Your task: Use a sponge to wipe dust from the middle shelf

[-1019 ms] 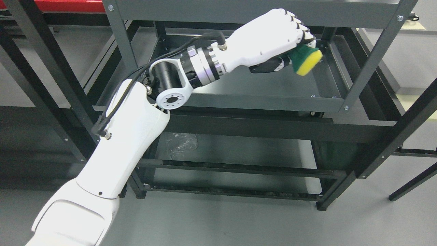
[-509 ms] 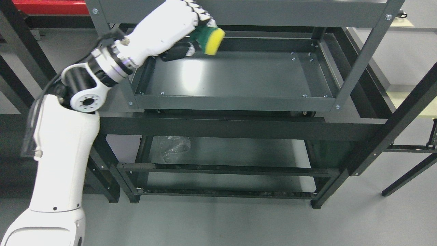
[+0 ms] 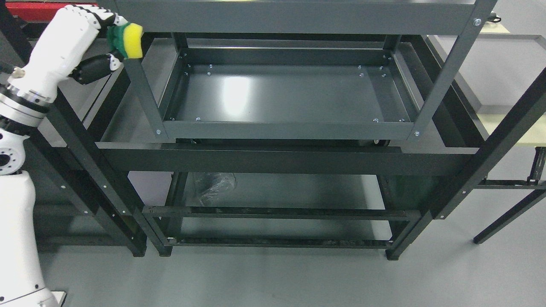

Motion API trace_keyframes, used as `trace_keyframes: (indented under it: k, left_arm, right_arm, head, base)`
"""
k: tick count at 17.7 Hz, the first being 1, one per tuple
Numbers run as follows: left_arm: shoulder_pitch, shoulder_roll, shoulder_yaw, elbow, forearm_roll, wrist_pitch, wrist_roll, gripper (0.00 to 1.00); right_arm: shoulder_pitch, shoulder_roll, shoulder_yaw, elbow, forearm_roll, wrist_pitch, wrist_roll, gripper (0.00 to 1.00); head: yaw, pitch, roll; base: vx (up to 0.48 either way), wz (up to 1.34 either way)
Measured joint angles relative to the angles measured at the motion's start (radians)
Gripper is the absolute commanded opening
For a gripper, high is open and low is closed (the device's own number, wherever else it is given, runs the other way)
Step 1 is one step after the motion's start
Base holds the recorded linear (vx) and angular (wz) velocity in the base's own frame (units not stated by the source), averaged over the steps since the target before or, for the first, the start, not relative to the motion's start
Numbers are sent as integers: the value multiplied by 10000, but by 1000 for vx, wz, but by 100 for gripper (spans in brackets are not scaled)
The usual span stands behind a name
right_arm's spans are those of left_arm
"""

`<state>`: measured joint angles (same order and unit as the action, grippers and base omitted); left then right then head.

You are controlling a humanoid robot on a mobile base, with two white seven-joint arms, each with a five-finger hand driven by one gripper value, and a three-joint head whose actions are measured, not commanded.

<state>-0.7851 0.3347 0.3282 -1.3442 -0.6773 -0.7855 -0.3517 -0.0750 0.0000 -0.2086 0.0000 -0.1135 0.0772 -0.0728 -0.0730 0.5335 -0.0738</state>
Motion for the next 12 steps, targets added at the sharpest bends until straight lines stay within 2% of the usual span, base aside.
trace_keyframes:
  k: [4,7,9,12]
  left_arm:
    - [-200,-209,90,-39,335,0,-53,1]
    - [-534,-871,-522,-80,442,-20,-127,1]
    - [-786,-1307,-1084,-91,433,322,-143,1]
    - [-1210,-1887,-2475,-48,387,1384,168,1]
  right_arm:
    - [-2,0,0,0,0,0,0,100]
    - [-2,0,0,0,0,0,0,100]
    - [-1,0,0,0,0,0,0,100]
    - [-1,0,0,0,0,0,0,100]
  head:
    - [0,0,0]
    - [0,0,0]
    - [0,0,0]
    - [0,0,0]
  base:
    - [-3,6]
    - [0,0]
    - [0,0]
    - [0,0]
